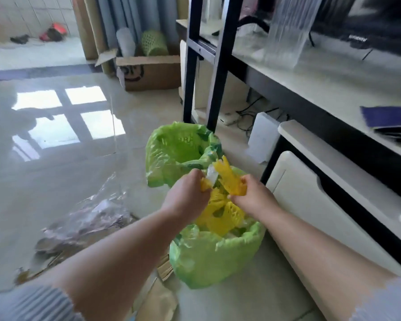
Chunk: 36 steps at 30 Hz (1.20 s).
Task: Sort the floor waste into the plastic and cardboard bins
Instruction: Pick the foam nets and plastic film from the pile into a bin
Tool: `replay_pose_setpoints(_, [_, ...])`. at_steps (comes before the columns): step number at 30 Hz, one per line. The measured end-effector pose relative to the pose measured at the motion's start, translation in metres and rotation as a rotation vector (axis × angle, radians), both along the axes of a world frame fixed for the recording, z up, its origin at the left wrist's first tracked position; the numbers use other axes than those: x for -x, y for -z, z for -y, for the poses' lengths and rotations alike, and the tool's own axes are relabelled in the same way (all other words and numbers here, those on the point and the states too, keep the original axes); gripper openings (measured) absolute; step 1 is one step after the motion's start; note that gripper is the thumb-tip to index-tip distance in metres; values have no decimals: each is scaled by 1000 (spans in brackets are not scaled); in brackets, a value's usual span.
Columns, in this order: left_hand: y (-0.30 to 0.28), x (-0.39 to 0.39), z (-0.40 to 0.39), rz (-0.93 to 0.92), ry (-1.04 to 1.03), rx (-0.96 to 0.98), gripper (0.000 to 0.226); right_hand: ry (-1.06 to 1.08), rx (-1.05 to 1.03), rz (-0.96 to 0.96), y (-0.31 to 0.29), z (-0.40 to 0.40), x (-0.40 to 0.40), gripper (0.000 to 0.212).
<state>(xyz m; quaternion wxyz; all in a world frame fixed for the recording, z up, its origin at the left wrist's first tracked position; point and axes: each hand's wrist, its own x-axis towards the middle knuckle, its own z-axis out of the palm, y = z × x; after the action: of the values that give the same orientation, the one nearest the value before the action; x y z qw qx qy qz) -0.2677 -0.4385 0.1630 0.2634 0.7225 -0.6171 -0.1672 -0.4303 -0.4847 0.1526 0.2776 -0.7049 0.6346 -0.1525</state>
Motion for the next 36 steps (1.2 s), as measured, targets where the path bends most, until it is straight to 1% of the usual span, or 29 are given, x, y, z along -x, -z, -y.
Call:
replay_pose_setpoints(2, [13,14,16,11,27,-38,30,-52,-81,-43,14,7,0,59])
replay_pose_setpoints(5, [36,22,33,58,75,-139,31,-146,-163,-104,35,12,-4,52])
replay_pose_setpoints(9, [68,27,40,132,133,-328,37,-213,-204,-324,56,14,-9,54])
replay_pose_setpoints(11, [80,29,44,121,150,-412,38,-277,-222,-413,61,18,-11,54])
replay_pose_setpoints(13, [83,27,49,39,142,-476,46,-314,-264,-438,62,23,-11,62])
replay_pose_setpoints(15, [75,21,54,-74,143,-482,61,-332,-282,-405,55,26,-9,80])
replay_pose_setpoints(17, [63,7,56,-132,158,-427,78,-358,-250,-369,43,24,-4,98])
replay_pose_setpoints(20, [43,-11,49,-54,171,-307,104,-374,-213,-355,19,15,5,109])
replay_pose_setpoints(22, [33,-16,41,-39,170,-238,112,-367,-173,-357,4,7,7,111])
replay_pose_setpoints(24, [25,-21,32,-108,149,-186,110,-346,-114,-339,-11,-1,4,108])
replay_pose_setpoints(26, [21,-30,18,-197,114,-117,103,-347,-26,-307,-22,-10,-6,101])
replay_pose_setpoints(29, [24,-62,-15,-229,63,3,86,-448,89,-230,-32,-28,-41,90])
replay_pose_setpoints(31, [34,-96,-38,-177,6,38,74,-540,119,-183,-30,-40,-75,86])
replay_pose_setpoints(33, [44,-139,-59,-90,-67,26,65,-642,144,-140,-19,-49,-114,85])
replay_pose_setpoints(36, [59,-207,-86,92,-157,28,64,-790,127,-143,5,-51,-175,86])
